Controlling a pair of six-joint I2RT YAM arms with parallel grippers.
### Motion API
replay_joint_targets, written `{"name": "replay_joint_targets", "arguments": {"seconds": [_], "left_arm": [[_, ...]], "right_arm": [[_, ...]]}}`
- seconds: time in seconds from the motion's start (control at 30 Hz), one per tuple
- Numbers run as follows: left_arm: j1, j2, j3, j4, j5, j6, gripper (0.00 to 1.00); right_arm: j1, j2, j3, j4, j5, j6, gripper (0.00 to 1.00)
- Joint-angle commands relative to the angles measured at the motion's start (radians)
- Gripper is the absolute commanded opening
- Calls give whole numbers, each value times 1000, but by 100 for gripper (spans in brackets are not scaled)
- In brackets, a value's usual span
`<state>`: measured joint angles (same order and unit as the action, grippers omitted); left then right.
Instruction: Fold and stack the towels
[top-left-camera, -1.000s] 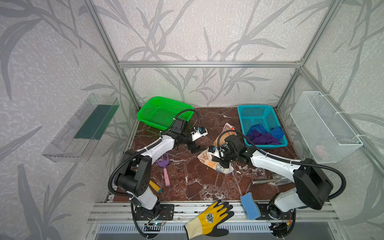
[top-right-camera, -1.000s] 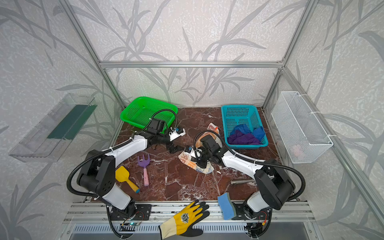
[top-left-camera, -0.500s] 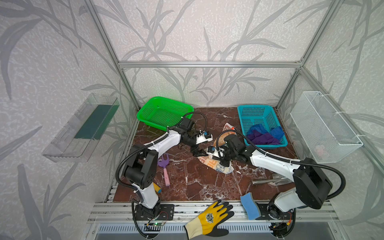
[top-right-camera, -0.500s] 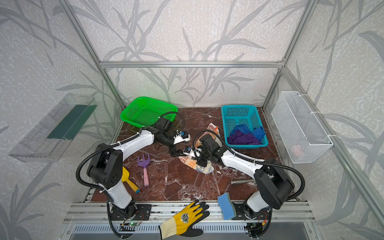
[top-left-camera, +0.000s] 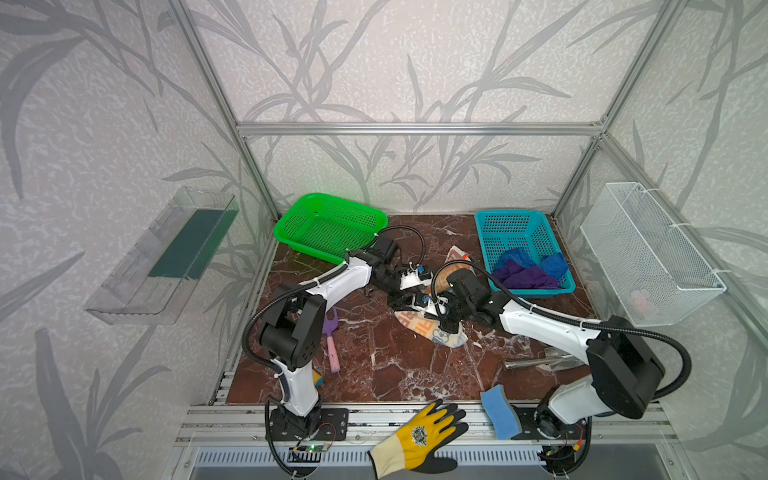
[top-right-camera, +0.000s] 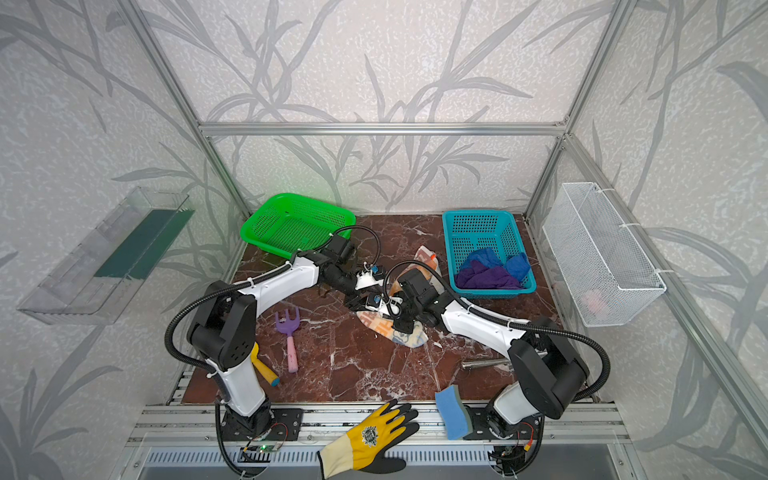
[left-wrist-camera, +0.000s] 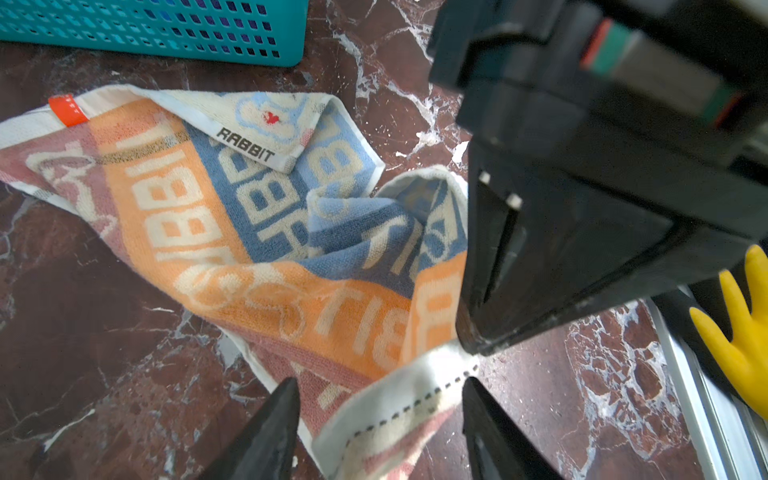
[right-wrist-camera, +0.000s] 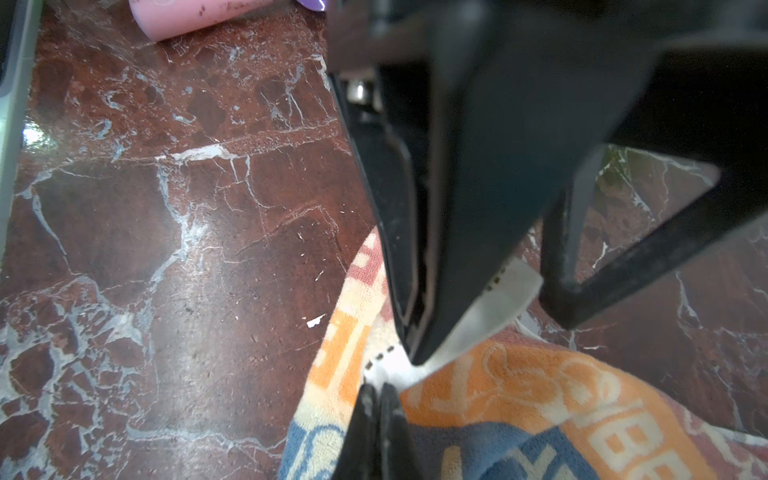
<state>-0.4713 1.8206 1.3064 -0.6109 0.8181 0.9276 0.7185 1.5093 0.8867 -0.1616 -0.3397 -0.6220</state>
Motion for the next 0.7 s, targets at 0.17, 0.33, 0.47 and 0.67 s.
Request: {"name": "replay_joint_targets", "arguments": {"seconds": [0.17, 0.33, 0.47, 0.67], "left_arm": [[-3, -4, 10, -38, -33, 35, 51], [-7, -12, 6, -13, -36, 22, 31], [-9, -17, 1, -1, -52, 5, 18], [-10, -34, -19, 8, -116, -40, 0]], "right_arm": [[6, -41, -5, -8, 8, -7, 0], [6, -49, -6, -3, 13, -5, 0], [6, -44, -5, 9, 25, 9, 0], [6, -14, 8, 30, 62, 60, 0]]}}
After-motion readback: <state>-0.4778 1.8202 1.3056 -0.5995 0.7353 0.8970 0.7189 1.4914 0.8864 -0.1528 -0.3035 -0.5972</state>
